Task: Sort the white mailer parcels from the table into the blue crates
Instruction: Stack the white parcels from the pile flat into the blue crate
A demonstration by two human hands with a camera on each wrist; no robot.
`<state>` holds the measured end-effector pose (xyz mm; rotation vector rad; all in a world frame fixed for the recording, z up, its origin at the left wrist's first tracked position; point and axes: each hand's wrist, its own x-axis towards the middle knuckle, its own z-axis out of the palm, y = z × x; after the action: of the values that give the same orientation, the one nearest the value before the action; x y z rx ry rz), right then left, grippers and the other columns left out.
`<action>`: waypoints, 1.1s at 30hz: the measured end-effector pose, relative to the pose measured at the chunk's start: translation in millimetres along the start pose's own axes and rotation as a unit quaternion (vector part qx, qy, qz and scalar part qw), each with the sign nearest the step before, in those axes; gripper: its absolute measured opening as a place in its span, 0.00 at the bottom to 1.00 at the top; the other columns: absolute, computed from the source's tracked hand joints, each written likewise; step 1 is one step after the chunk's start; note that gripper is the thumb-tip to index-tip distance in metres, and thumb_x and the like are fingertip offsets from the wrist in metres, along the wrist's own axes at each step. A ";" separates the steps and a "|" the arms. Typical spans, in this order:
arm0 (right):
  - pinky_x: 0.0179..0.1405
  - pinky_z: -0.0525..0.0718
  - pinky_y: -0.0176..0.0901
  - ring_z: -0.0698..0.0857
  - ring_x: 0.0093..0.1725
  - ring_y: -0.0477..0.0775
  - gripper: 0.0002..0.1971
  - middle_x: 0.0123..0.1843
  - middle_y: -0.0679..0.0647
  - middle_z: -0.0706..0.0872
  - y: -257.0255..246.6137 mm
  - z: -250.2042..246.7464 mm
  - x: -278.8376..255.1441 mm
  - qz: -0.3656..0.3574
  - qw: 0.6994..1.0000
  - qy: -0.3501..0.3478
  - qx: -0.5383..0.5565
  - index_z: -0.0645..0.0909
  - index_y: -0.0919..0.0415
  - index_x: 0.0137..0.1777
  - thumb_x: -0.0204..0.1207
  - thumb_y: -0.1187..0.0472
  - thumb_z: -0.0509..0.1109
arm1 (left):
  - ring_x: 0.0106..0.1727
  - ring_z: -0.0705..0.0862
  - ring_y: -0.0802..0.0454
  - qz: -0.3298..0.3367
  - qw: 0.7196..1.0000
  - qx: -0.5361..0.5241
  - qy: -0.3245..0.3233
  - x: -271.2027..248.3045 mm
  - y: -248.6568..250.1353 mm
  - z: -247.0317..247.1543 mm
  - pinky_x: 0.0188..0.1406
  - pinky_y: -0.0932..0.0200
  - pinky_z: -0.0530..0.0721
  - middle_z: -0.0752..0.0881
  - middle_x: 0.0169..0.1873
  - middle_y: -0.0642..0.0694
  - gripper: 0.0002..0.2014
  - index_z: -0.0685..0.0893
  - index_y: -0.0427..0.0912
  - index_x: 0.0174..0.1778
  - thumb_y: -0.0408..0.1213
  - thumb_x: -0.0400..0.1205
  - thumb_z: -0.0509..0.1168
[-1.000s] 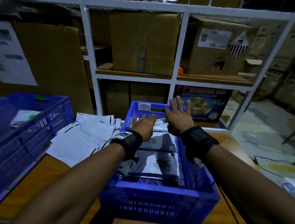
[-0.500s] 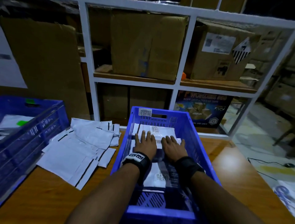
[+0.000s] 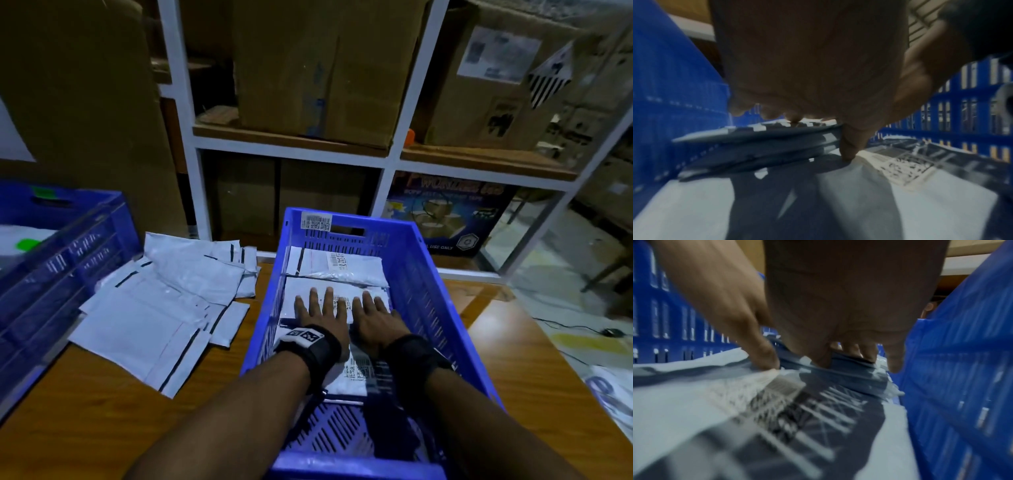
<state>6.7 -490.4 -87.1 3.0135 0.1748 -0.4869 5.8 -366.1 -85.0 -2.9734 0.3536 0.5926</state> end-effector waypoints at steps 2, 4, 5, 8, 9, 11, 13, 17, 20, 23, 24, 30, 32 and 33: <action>0.80 0.56 0.72 0.44 0.86 0.67 0.36 0.88 0.63 0.39 -1.4 0.2 -1.6 -0.003 1.000 -0.009 0.010 0.41 0.63 0.86 0.86 0.48 0.52 | 0.82 0.28 0.25 -0.005 1.000 0.000 -0.017 2.5 -1.2 3.4 0.75 0.19 0.33 0.27 0.84 0.39 0.48 0.30 0.47 0.86 0.52 0.84 0.62; 0.80 0.52 0.74 0.39 0.86 0.67 0.38 0.87 0.64 0.36 -2.7 0.5 -1.6 -0.011 1.000 0.003 0.005 0.41 0.65 0.86 0.86 0.45 0.51 | 0.82 0.28 0.25 -0.005 1.000 -0.004 -0.022 4.2 -2.5 5.2 0.74 0.19 0.33 0.27 0.84 0.39 0.48 0.30 0.48 0.86 0.54 0.85 0.60; 0.80 0.50 0.75 0.36 0.86 0.67 0.39 0.87 0.63 0.34 -3.2 0.6 -1.1 -0.018 1.000 0.014 -0.002 0.41 0.66 0.86 0.86 0.43 0.51 | 0.82 0.28 0.25 -0.004 1.000 -0.005 -0.024 4.1 -3.2 6.2 0.74 0.19 0.33 0.27 0.84 0.39 0.47 0.30 0.48 0.86 0.54 0.85 0.60; 0.81 0.46 0.74 0.33 0.85 0.66 0.41 0.87 0.59 0.31 0.4 3.1 0.2 -0.040 0.999 0.027 -0.006 0.37 0.60 0.87 0.84 0.40 0.51 | 0.82 0.29 0.25 0.000 1.000 -0.001 -0.021 2.0 -4.2 6.8 0.74 0.18 0.35 0.27 0.84 0.40 0.46 0.30 0.48 0.86 0.48 0.85 0.60; 0.81 0.46 0.73 0.34 0.85 0.67 0.41 0.87 0.56 0.31 2.7 5.0 0.0 -0.041 0.999 0.016 0.001 0.36 0.55 0.87 0.84 0.38 0.51 | 0.82 0.29 0.25 0.002 1.000 0.004 -0.017 1.5 -4.7 6.8 0.74 0.18 0.36 0.27 0.84 0.40 0.47 0.30 0.48 0.86 0.47 0.84 0.61; 0.81 0.47 0.73 0.34 0.85 0.67 0.41 0.86 0.52 0.29 6.4 9.5 -0.1 -0.036 0.999 -0.015 0.026 0.33 0.47 0.86 0.83 0.34 0.50 | 0.82 0.28 0.25 0.003 1.000 0.018 -0.011 0.8 -5.9 7.7 0.74 0.18 0.36 0.26 0.84 0.40 0.48 0.29 0.49 0.86 0.46 0.84 0.61; 0.80 0.48 0.73 0.34 0.85 0.66 0.41 0.86 0.50 0.26 6.8 12.0 0.4 -0.031 0.998 -0.031 0.045 0.32 0.44 0.86 0.82 0.32 0.50 | 0.81 0.27 0.24 0.000 1.000 0.027 -0.009 1.3 -6.8 10.2 0.74 0.18 0.36 0.25 0.83 0.41 0.50 0.28 0.49 0.85 0.44 0.83 0.64; 0.80 0.48 0.75 0.32 0.85 0.65 0.41 0.85 0.48 0.25 4.5 13.7 4.4 -0.021 0.997 -0.044 0.054 0.31 0.43 0.85 0.81 0.30 0.48 | 0.80 0.25 0.22 -0.006 0.999 0.038 -0.015 2.8 -8.4 14.1 0.75 0.19 0.35 0.23 0.82 0.42 0.59 0.26 0.50 0.84 0.39 0.76 0.72; 0.78 0.49 0.78 0.31 0.85 0.64 0.41 0.84 0.45 0.24 7.3 16.4 6.6 -0.015 0.997 -0.054 0.060 0.31 0.39 0.84 0.80 0.28 0.47 | 0.79 0.25 0.21 -0.007 0.999 0.039 -0.019 3.6 -7.6 12.9 0.75 0.20 0.36 0.22 0.82 0.42 0.63 0.26 0.51 0.84 0.36 0.74 0.75; 0.77 0.49 0.80 0.29 0.85 0.63 0.39 0.84 0.43 0.24 8.0 16.9 8.8 -0.012 0.995 -0.063 0.079 0.31 0.38 0.84 0.81 0.29 0.46 | 0.79 0.25 0.22 -0.002 1.000 0.024 -0.005 5.6 -8.4 15.0 0.76 0.20 0.35 0.23 0.82 0.42 0.59 0.28 0.51 0.85 0.37 0.76 0.72; 0.78 0.49 0.80 0.29 0.84 0.62 0.38 0.84 0.43 0.24 8.1 16.7 10.0 -0.012 0.994 -0.063 0.086 0.32 0.38 0.84 0.82 0.30 0.46 | 0.79 0.24 0.22 -0.001 1.000 0.023 -0.002 6.7 -8.7 16.2 0.76 0.21 0.35 0.23 0.82 0.42 0.59 0.28 0.51 0.85 0.37 0.76 0.72; 0.80 0.46 0.77 0.27 0.84 0.63 0.36 0.84 0.42 0.24 7.7 20.2 16.2 -0.009 0.993 -0.074 0.096 0.32 0.38 0.85 0.83 0.32 0.45 | 0.79 0.24 0.22 -0.005 1.000 0.028 -0.002 11.6 -9.6 23.3 0.76 0.21 0.35 0.22 0.82 0.43 0.61 0.27 0.52 0.85 0.38 0.75 0.74; 0.79 0.45 0.76 0.27 0.84 0.63 0.36 0.84 0.42 0.24 8.1 20.8 17.2 -0.009 0.992 -0.077 0.097 0.32 0.38 0.85 0.84 0.33 0.46 | 0.79 0.24 0.22 -0.006 1.000 0.025 -0.001 14.0 -9.2 25.4 0.76 0.21 0.35 0.22 0.82 0.44 0.61 0.27 0.52 0.84 0.38 0.75 0.74; 0.79 0.45 0.76 0.27 0.84 0.63 0.36 0.84 0.42 0.24 8.4 21.4 18.2 -0.008 0.992 -0.078 0.099 0.32 0.38 0.85 0.84 0.33 0.46 | 0.79 0.24 0.23 -0.005 1.000 0.023 -0.001 15.4 -9.3 26.5 0.76 0.21 0.35 0.22 0.82 0.44 0.61 0.27 0.53 0.84 0.38 0.75 0.74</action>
<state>18.3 -499.1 -112.5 3.1479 0.1477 -0.7833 12.1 -356.8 -115.0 -2.9293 0.3464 0.5771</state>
